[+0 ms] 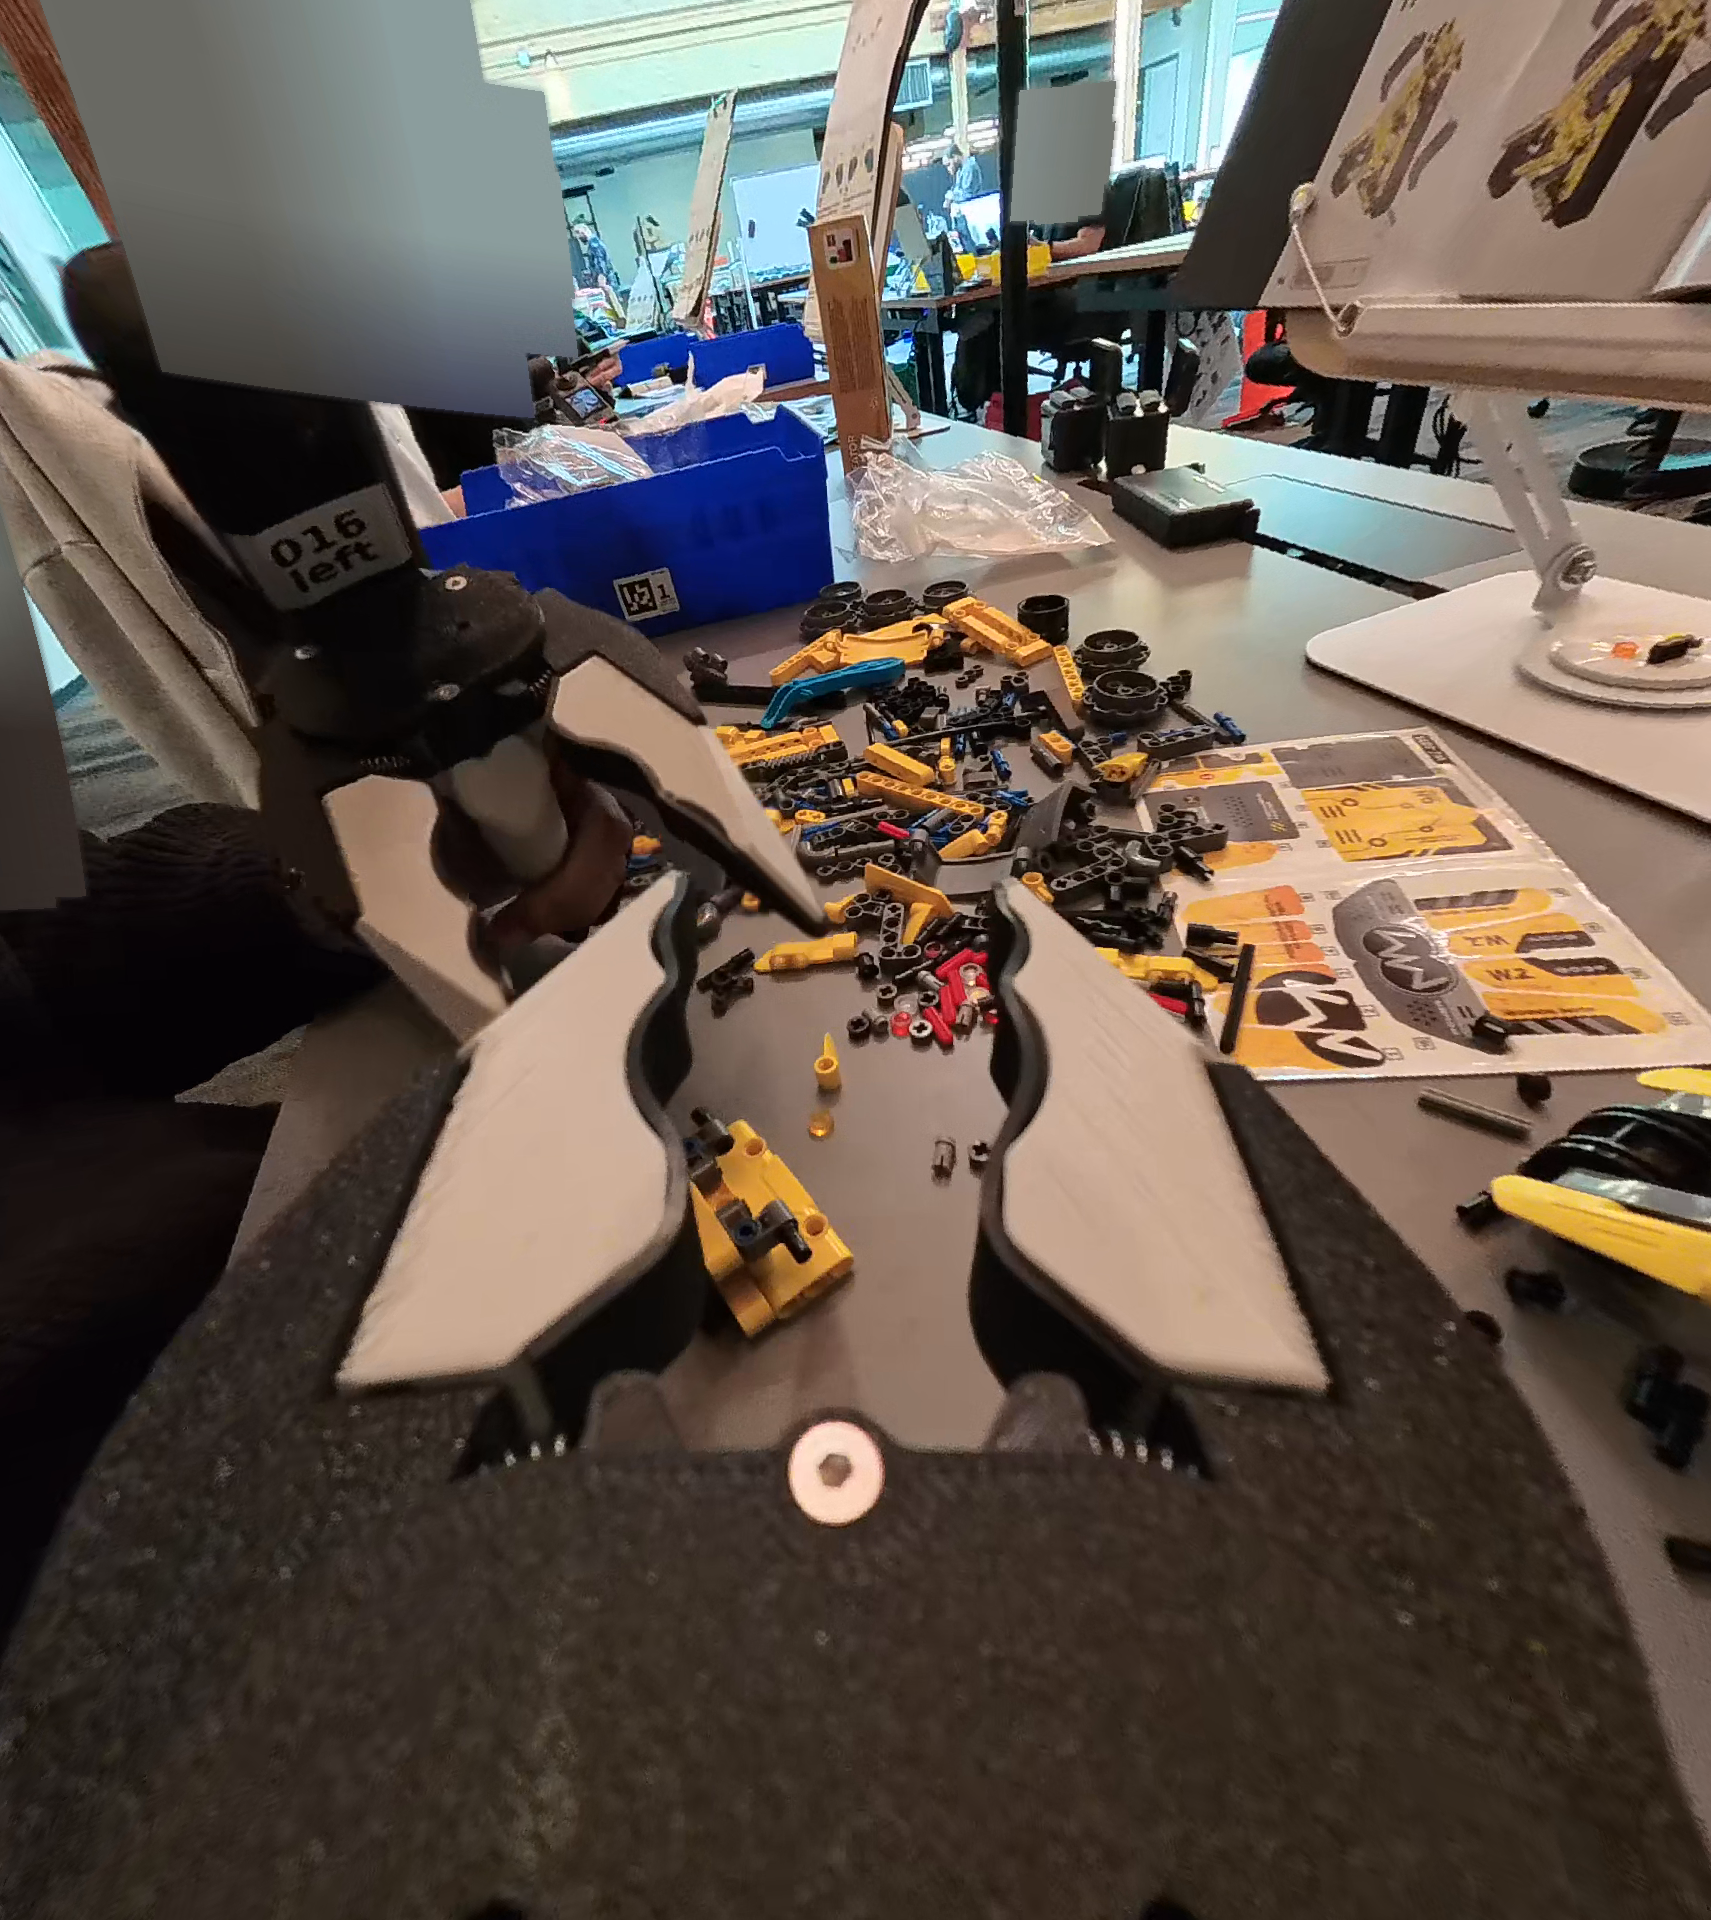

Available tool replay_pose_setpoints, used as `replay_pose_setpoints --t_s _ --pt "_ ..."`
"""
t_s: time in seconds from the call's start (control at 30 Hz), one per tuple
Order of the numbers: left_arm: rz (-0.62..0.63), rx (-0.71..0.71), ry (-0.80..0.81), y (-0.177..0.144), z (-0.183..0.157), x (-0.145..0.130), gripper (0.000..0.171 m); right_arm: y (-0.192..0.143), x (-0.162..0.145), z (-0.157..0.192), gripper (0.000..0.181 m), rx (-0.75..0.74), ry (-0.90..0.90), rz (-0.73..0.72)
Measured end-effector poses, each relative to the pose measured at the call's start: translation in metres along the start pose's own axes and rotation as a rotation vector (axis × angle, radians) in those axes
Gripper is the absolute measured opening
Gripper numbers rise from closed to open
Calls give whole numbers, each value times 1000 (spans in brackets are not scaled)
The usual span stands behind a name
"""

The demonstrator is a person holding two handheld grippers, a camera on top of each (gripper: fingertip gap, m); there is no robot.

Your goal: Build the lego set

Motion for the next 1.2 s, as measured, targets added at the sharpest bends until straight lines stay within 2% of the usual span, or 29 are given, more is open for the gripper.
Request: replay_pose_setpoints --t_s 0.23,0.6,0.83,1.0,1.2 --pt "-73 43 -121 -10 14 -1 66 -3 3 3 54 -7 -3 -15" --pt "-77 56 -152 -11 18 -2 65 -3 7 13 55 -30 -67 6" --pt "-114 10 -192 -13 19 -2 67 3 -3 5 53 -69 -10 105" --pt "-125 -14 -209 -13 19 -2 67 5 -12 -4 43 -140 86 231" --pt "-106 -30 -219 -10 18 -3 67 11 -19 -3 44 -108 121 252"
Point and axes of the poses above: each gripper's, where its closed fingertips meet, y out along the fingers, x out of its top, z = x × y across the jaws, the point moved 10 cm from there along -y, back along the fingers, and after that the axes turned 8 degrees about y, right-handed, at the moved point
